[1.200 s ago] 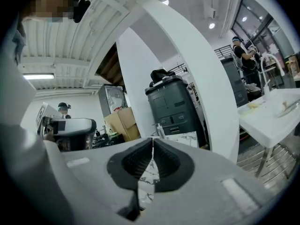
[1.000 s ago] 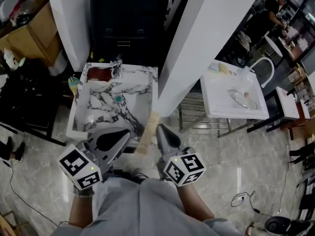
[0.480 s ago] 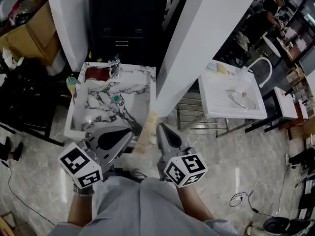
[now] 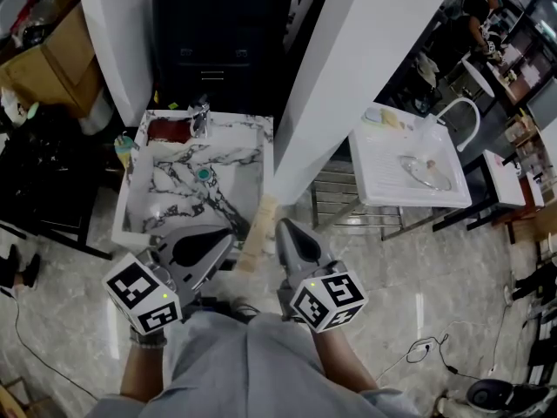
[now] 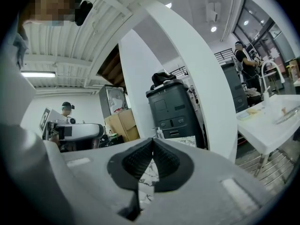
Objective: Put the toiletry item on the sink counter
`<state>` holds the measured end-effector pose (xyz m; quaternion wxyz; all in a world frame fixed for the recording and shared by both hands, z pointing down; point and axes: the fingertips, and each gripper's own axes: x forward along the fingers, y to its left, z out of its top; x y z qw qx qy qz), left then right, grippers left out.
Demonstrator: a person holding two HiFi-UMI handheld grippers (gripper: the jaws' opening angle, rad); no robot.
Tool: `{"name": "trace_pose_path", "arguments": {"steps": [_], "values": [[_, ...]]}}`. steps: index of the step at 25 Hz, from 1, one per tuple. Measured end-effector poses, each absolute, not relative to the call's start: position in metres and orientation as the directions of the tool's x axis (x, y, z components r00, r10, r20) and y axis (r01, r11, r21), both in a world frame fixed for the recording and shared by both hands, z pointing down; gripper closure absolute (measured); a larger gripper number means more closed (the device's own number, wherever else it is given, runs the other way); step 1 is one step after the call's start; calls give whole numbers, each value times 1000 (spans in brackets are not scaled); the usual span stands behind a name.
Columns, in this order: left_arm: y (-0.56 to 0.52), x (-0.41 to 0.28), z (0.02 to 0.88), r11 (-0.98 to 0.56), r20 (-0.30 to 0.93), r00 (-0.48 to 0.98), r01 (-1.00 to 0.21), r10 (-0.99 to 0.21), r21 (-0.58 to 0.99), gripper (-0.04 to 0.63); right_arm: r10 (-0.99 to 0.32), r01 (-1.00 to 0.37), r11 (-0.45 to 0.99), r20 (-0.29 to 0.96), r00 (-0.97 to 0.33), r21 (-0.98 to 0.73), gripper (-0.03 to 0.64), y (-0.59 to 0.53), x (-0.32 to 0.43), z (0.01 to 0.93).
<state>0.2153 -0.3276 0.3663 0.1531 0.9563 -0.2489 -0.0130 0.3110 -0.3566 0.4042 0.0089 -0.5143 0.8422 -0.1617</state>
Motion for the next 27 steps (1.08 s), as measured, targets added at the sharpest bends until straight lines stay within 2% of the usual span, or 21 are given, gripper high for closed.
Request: {"name": "trace_pose_path", "arguments": {"steps": [7, 27], "values": [[-329, 214, 367, -828, 51, 875, -472, -481, 303, 589, -861, -865, 443, 155, -484, -236, 618, -358, 304, 402], [-334, 220, 371, -833, 62, 882, -462, -467, 305, 589, -849, -857, 450, 177, -497, -250, 618, -364, 303, 408]]}}
